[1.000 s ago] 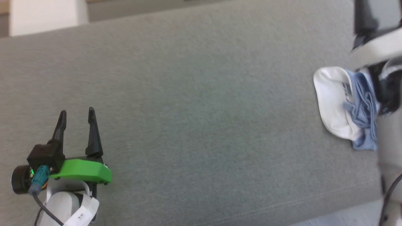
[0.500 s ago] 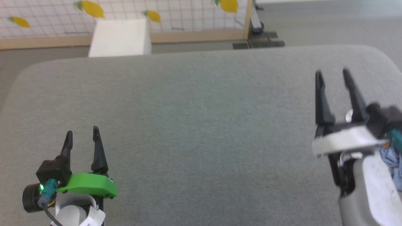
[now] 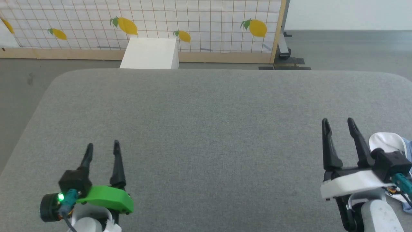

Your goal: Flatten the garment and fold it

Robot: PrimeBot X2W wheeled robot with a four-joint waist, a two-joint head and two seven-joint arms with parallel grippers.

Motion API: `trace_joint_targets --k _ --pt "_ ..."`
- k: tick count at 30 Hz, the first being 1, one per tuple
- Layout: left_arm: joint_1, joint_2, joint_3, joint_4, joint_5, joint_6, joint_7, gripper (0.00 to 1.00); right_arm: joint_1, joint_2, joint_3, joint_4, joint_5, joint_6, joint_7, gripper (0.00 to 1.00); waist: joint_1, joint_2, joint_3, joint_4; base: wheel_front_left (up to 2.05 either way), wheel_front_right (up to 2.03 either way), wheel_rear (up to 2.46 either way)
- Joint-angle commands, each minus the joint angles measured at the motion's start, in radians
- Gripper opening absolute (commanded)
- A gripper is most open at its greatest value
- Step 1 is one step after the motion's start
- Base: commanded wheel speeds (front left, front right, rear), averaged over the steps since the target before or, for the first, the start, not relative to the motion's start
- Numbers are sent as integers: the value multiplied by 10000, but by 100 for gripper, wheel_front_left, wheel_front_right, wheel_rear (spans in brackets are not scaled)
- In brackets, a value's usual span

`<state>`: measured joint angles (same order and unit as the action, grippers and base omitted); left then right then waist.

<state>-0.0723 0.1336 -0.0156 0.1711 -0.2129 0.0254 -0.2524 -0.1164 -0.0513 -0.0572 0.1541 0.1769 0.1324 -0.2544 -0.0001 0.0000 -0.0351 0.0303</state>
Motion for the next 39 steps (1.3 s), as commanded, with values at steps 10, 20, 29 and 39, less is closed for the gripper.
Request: trace_joint_targets --k 10,20,29,39 --pt "6 78 -604 529 302 -285 -59 100 596 10 -131 178 -121 -17 -72 100 1 0 -102 -60 0 0 0" --pt "-69 46 -547 701 64 -284 -73 100 558 10 -124 258 -37 -17 -73 100 1 0 125 -235 0 0 0" --pt "-202 59 -551 763 -8 -284 -83 100 526 10 -113 343 39 -17 -73 100 1 0 201 -273 0 0 0" --pt "-239 62 -551 741 -51 -277 -90 100 502 10 -75 417 70 -17 -74 100 1 0 244 -324 0 0 0"
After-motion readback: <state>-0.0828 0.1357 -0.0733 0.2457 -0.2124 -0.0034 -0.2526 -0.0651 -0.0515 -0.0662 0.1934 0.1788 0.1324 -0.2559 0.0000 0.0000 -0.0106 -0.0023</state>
